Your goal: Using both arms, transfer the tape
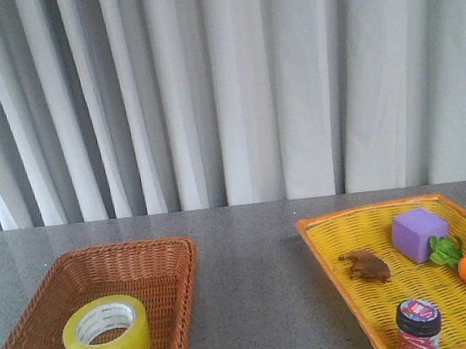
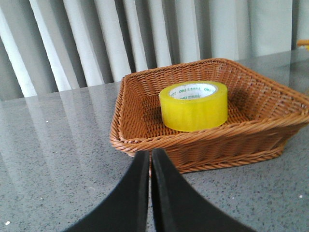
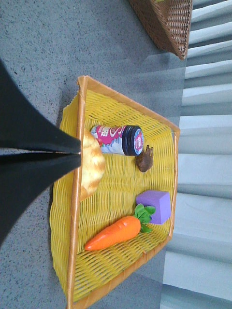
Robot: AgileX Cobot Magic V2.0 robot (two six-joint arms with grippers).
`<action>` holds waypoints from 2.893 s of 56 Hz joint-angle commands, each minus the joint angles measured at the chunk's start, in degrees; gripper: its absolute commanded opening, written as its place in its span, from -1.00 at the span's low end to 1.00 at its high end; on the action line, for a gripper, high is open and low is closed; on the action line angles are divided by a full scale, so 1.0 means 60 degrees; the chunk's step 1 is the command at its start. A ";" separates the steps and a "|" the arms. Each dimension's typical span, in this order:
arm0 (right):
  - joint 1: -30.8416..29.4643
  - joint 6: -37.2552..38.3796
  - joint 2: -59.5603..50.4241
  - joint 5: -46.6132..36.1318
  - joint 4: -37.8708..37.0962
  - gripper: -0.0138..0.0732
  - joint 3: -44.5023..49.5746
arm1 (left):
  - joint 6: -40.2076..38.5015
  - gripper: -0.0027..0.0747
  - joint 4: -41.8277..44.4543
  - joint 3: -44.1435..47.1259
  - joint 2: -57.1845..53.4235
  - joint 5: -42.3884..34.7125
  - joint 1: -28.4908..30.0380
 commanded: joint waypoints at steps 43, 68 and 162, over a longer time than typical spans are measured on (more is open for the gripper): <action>-0.0031 0.0021 0.0179 -0.0737 -0.0135 -0.69 -0.0235 | -0.0453 -0.95 -0.0047 -0.0075 -0.0153 -0.0777 0.0011; -0.0031 -0.0024 0.0170 -0.1632 -0.0228 -0.69 0.0627 | -0.0453 -0.95 -0.0047 -0.0075 -0.0153 -0.0777 0.0011; -0.3268 0.1357 -0.0026 -0.5776 0.1160 -0.69 0.3727 | -0.0453 -0.95 -0.0047 -0.0074 -0.0153 -0.0769 0.0011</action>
